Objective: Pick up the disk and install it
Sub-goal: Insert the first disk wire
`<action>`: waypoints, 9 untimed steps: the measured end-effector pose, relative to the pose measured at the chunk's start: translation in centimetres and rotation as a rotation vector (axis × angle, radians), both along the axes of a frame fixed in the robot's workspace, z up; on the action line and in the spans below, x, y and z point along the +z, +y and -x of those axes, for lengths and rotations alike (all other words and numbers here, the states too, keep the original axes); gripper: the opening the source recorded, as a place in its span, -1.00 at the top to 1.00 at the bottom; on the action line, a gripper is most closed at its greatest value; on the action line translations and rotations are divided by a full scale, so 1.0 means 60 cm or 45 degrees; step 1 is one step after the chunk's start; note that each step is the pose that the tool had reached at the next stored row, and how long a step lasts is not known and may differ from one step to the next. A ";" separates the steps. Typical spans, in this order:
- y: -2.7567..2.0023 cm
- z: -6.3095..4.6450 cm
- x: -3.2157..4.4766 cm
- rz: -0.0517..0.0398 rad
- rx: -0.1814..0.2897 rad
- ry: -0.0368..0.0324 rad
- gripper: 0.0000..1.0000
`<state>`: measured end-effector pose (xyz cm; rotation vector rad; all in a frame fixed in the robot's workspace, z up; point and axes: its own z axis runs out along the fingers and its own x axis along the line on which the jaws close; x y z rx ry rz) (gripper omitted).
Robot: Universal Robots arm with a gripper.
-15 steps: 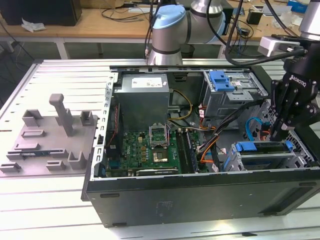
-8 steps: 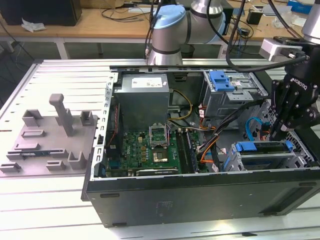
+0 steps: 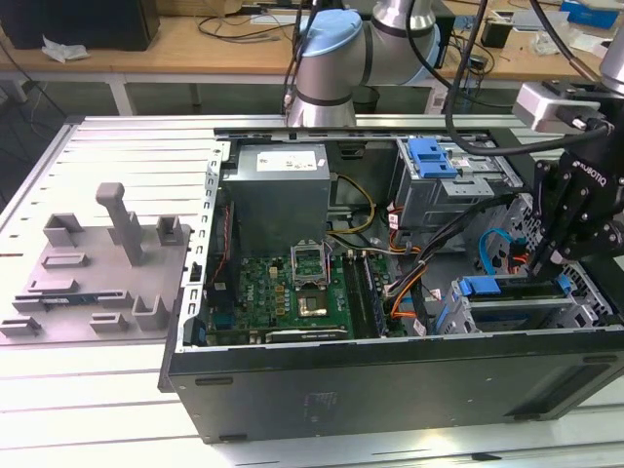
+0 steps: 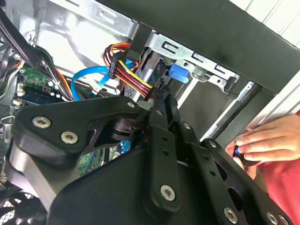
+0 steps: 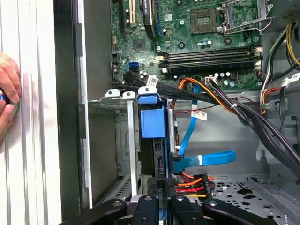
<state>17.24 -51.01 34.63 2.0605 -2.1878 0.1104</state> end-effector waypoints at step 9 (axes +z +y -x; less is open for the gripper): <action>-0.0018 0.006 0.005 -0.068 0.006 -0.0368 0.67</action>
